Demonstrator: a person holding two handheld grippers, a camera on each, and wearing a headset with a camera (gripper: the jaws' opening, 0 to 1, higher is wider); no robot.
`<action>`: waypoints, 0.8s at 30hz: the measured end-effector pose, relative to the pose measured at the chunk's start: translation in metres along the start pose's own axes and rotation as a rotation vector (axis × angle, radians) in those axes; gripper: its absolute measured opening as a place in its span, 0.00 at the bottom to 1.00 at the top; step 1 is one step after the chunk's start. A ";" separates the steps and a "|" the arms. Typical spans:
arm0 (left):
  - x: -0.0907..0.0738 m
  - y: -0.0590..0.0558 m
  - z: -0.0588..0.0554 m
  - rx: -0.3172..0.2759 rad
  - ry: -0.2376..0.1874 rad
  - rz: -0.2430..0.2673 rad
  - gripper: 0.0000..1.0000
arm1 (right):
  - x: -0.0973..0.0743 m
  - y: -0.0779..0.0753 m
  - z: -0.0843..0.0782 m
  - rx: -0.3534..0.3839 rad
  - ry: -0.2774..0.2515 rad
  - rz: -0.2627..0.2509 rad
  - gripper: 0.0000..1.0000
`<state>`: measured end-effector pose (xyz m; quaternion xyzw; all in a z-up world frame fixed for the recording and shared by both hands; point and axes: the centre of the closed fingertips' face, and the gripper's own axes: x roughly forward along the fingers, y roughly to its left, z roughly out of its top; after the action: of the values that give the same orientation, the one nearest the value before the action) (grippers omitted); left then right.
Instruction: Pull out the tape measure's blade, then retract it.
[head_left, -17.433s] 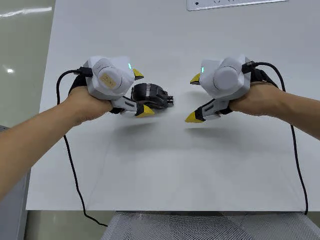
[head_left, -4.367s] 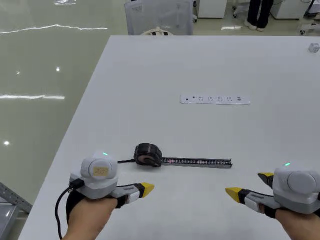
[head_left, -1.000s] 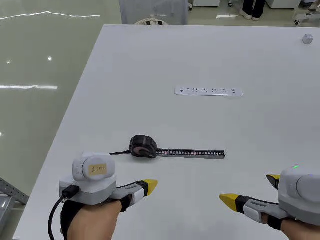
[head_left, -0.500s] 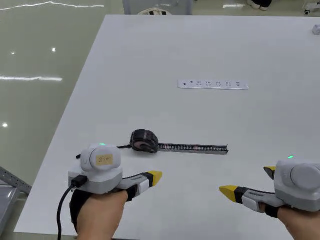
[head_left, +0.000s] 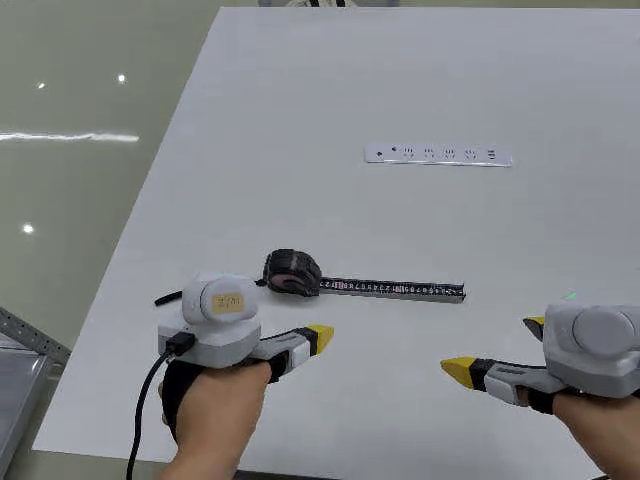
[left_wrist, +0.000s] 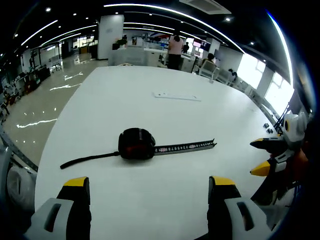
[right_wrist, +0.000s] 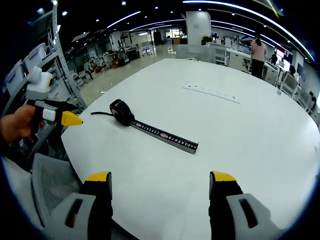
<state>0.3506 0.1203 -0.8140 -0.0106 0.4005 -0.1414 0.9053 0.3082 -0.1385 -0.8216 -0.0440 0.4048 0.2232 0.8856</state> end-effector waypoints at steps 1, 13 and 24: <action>0.003 0.001 0.001 -0.004 -0.004 0.004 0.95 | 0.002 0.000 0.000 -0.004 0.005 0.007 0.82; 0.027 0.008 0.010 -0.013 -0.011 0.038 0.94 | 0.027 -0.005 0.000 -0.038 0.041 0.041 0.80; 0.044 0.011 0.014 -0.016 -0.006 0.042 0.93 | 0.042 -0.017 0.003 -0.073 0.072 0.053 0.79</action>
<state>0.3914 0.1177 -0.8378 -0.0097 0.3989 -0.1191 0.9092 0.3413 -0.1375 -0.8522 -0.0733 0.4291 0.2596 0.8620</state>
